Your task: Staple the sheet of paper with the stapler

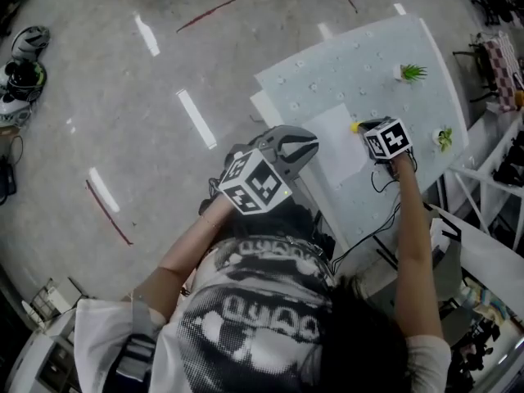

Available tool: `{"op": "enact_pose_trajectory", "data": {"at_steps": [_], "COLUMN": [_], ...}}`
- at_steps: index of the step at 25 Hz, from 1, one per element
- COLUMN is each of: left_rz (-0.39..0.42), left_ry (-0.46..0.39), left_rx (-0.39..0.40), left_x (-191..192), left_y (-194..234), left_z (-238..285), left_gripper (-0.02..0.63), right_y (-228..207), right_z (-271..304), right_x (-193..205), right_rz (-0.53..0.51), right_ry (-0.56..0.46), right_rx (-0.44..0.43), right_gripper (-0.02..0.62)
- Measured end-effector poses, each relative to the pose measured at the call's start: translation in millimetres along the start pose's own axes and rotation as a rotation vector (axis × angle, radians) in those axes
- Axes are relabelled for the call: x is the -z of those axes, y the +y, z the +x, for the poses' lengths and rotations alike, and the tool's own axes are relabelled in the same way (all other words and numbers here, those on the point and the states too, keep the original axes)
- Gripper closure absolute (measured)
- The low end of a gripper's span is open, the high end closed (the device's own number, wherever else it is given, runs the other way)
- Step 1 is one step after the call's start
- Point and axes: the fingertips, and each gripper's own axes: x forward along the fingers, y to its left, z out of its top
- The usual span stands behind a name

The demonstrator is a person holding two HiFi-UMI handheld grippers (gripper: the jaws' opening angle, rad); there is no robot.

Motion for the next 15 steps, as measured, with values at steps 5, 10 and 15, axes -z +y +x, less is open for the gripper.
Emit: {"op": "enact_pose_trajectory", "data": {"at_steps": [5, 10, 15], "left_rz": [0.024, 0.051, 0.078], "left_ry": [0.014, 0.022, 0.043], "left_rx": [0.034, 0.092, 0.182], "left_x": [0, 2, 14], "left_y": [-3, -9, -17], "left_z": [-11, -17, -22], "left_gripper": [0.578, 0.58, 0.58], "right_y": [17, 40, 76], "right_z": [-9, -35, -51], "right_x": [-6, -11, -8], "right_rz": [0.185, 0.369, 0.514], "right_ry": [-0.184, -0.394, -0.555], "right_rx": [0.028, 0.074, 0.133], "right_gripper": [0.592, 0.592, 0.592]}}
